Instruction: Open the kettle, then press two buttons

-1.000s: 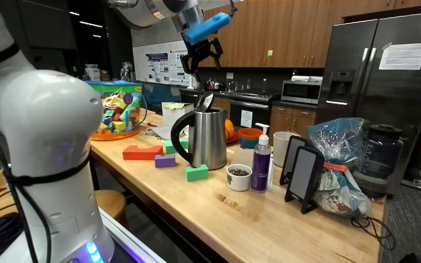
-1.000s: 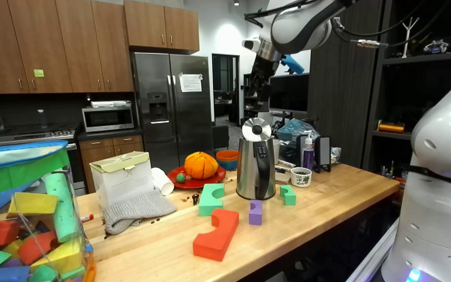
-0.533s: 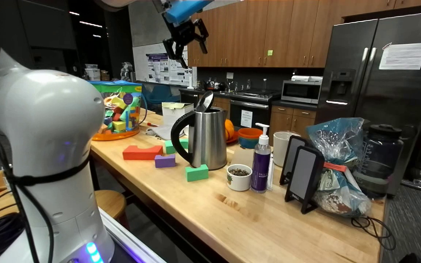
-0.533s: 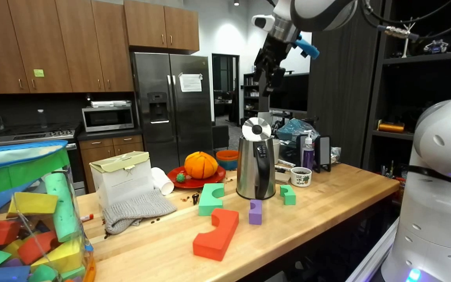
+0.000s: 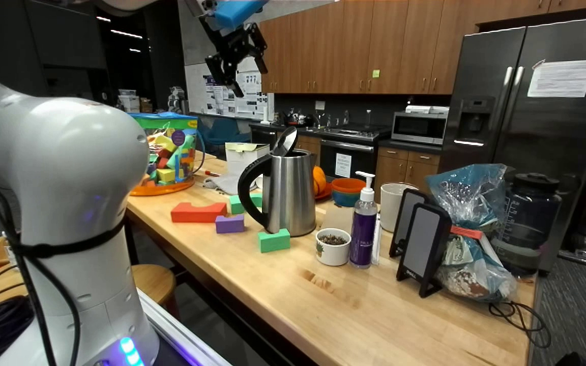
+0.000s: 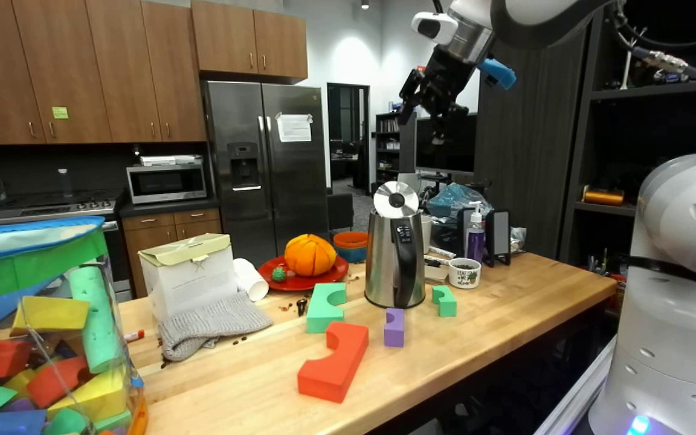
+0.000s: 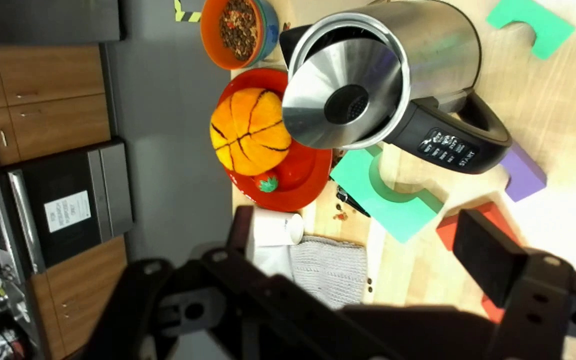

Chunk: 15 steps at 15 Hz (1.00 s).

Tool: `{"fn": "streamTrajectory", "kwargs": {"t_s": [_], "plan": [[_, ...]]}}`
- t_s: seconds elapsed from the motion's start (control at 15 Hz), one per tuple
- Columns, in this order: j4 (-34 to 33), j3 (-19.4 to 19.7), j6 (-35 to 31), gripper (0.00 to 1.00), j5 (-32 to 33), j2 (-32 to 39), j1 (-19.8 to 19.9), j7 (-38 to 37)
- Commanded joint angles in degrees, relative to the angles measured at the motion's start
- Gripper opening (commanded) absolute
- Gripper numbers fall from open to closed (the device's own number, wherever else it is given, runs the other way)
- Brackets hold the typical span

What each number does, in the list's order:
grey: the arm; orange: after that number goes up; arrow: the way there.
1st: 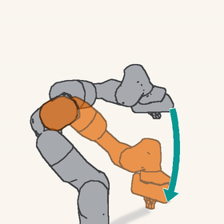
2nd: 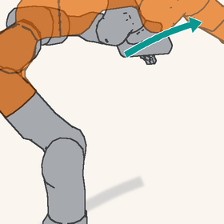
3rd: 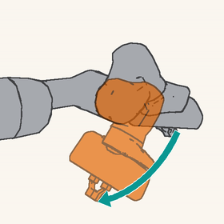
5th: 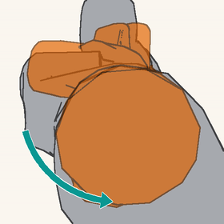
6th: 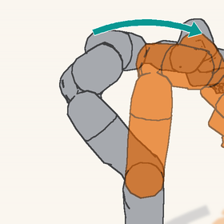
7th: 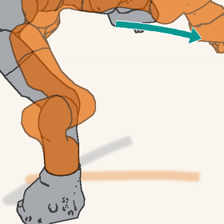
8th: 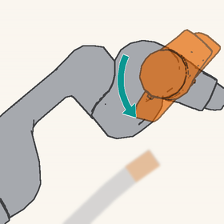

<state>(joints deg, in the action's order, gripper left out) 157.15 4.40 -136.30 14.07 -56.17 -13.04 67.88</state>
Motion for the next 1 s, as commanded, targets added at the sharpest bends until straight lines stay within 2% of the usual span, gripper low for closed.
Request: {"fn": "streamTrajectory", "kwargs": {"t_s": [0.0, 0.2, 0.6, 0.93], "plan": [[1.8, 2.6, -0.17, 1.0, -0.63, -0.97, -4.02, 6.47], [1.92, 2.08, -0.46, 1.0, -1.16, 1.0, -5.0, 7.97], [2.31, -4.85, -5.12, 1.0, 1.98, 5.59, 0.63, -2.16], [2.36, -8.51, -2.77, 1.0, 4.06, 9.38, 1.33, -6.83]]}}
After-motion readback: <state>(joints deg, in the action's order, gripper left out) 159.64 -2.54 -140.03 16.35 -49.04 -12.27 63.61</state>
